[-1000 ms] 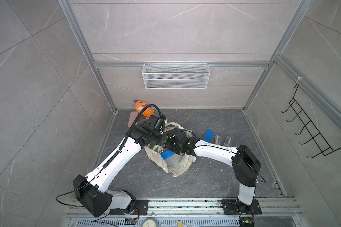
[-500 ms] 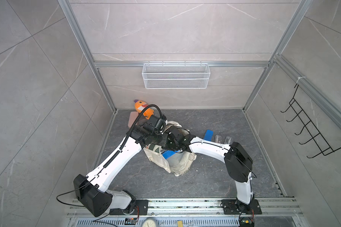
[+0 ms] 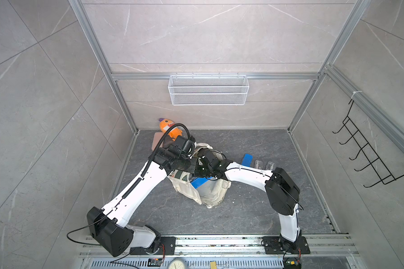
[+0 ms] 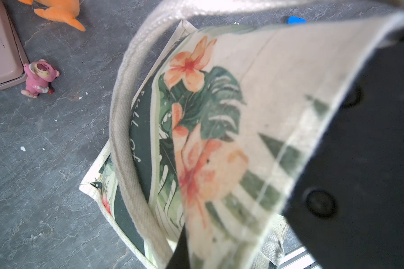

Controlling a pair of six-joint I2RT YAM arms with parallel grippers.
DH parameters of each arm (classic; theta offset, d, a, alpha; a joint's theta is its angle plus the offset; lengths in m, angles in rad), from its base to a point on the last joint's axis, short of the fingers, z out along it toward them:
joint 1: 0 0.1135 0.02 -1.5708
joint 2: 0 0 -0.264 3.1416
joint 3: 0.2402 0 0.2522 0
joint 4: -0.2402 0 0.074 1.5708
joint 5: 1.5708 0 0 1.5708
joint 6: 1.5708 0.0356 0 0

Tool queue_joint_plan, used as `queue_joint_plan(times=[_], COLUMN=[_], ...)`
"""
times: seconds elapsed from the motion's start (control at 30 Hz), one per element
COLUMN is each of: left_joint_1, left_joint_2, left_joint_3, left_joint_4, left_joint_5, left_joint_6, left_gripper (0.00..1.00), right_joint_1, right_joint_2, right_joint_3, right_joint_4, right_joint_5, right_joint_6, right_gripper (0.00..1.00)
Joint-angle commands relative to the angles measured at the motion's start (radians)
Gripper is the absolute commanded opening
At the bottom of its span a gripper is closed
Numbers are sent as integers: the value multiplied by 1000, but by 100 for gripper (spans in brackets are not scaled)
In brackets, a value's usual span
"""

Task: Take out the compass set from the canvas bag
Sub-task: Pick up the compass set from the canvas bag.

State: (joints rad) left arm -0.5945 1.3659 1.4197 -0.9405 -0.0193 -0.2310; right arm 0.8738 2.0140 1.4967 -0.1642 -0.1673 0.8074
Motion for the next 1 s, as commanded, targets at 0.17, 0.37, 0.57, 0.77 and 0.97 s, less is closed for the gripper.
queue_joint_plan(times=[0.17, 0.37, 0.57, 0.77, 0.97], left_joint_1=[49, 123, 178, 189, 189], left_joint_2=[-38, -60, -109, -152, -169], left_joint_3=[64, 53, -7, -51, -99], left_joint_4=[44, 78, 173, 173, 133], left_joint_5=[165, 335, 499, 534, 492], left_joint_6=[44, 71, 98, 142, 167], left_gripper=[0, 0, 0, 0, 0], right_joint_1=[5, 31, 90, 123, 123], right_joint_2=[-49, -140, -256, -382, -480], right_joint_3=[-85, -147, -185, -271, -330], right_joint_4=[72, 105, 66, 42, 9], right_joint_5=[-58, -37, 65, 186, 242], right_joint_6=[29, 66, 79, 118, 124], right_gripper=[0, 0, 0, 0, 0])
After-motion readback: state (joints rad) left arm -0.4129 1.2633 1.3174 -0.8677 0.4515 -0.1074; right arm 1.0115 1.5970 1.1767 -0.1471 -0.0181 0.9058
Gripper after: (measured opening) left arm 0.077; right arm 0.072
